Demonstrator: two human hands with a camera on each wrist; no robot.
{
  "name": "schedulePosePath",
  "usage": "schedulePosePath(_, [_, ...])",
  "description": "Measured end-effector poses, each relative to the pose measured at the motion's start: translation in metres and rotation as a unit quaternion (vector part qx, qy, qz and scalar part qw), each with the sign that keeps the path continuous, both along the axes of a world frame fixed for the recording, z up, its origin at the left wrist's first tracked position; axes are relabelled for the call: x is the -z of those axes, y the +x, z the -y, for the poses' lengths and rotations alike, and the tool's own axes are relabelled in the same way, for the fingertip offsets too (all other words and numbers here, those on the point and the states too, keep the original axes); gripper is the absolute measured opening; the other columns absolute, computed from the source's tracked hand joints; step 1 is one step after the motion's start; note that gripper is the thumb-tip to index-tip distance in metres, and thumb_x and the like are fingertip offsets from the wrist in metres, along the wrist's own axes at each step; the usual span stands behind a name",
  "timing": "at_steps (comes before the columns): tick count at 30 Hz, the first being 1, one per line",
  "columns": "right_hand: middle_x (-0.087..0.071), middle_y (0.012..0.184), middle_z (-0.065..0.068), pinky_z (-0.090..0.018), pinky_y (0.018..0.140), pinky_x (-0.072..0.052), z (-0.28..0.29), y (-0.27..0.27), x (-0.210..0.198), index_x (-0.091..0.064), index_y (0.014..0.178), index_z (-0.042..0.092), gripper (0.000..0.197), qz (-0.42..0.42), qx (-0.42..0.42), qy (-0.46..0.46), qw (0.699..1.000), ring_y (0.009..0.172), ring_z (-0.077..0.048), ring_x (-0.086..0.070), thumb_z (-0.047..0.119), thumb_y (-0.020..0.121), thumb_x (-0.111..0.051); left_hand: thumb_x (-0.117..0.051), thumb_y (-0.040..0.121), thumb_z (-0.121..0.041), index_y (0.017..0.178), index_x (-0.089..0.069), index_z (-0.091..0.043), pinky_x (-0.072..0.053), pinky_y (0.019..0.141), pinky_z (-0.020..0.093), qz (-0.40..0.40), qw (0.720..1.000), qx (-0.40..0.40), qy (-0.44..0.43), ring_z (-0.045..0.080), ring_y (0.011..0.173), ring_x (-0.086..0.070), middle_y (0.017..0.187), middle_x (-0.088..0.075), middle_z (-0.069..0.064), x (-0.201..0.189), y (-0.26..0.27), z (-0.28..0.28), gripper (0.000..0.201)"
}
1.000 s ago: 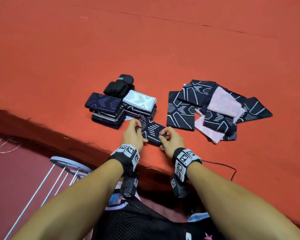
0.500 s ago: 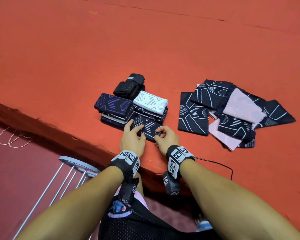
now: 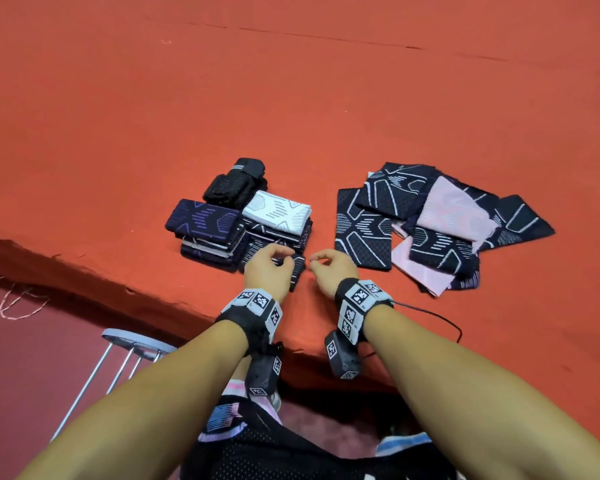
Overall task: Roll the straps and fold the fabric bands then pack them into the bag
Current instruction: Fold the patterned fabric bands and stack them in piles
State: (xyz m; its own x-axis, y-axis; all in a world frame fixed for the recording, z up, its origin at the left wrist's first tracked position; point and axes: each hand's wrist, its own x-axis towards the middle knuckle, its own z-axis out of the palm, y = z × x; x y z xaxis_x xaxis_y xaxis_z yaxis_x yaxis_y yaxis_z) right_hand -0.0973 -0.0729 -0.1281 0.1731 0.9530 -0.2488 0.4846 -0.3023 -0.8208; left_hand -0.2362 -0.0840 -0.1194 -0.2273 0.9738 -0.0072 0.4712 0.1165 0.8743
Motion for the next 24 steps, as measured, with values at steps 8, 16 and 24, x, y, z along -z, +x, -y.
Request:
schedulePosePath(8, [-0.070,0.119,-0.003,-0.021,0.091,-0.042,0.005,0.087,0.004,-0.070,0.119,0.019,0.030,0.029,0.119,0.013,0.992,0.112,-0.021,-0.064,0.021,0.091,-0.062,-0.058,0.093,-0.014,0.107,-0.069,-0.028,-0.057,0.055,0.026,0.023,0.995,0.086,-0.052,0.016,0.052,-0.069,0.103,-0.070,-0.005,0.000,0.075,-0.011,0.023])
schedulePosePath(16, [-0.072,0.111,-0.004,-0.029,0.096,-0.050,-0.003,0.121,0.024,-0.071,0.115,0.026,0.030,-0.023,0.192,0.000,0.981,0.101,-0.024,-0.069,0.023,0.086,-0.068,-0.062,0.092,-0.010,0.112,-0.069,-0.024,-0.060,0.062,0.032,0.032,0.990,0.062,-0.126,0.017,0.053,-0.066,0.081,-0.060,-0.014,0.022,0.107,-0.027,0.025])
schedulePosePath(24, [-0.071,0.077,0.001,-0.034,0.074,-0.058,-0.010,0.123,0.027,-0.066,0.081,0.030,0.006,-0.086,0.197,0.002,0.977,0.068,-0.021,-0.068,0.027,0.078,-0.063,-0.059,0.090,-0.001,0.095,-0.072,-0.024,-0.054,0.052,0.029,0.066,0.989,0.059,-0.119,0.010,0.047,-0.058,0.071,-0.061,-0.003,0.026,0.107,-0.024,0.026])
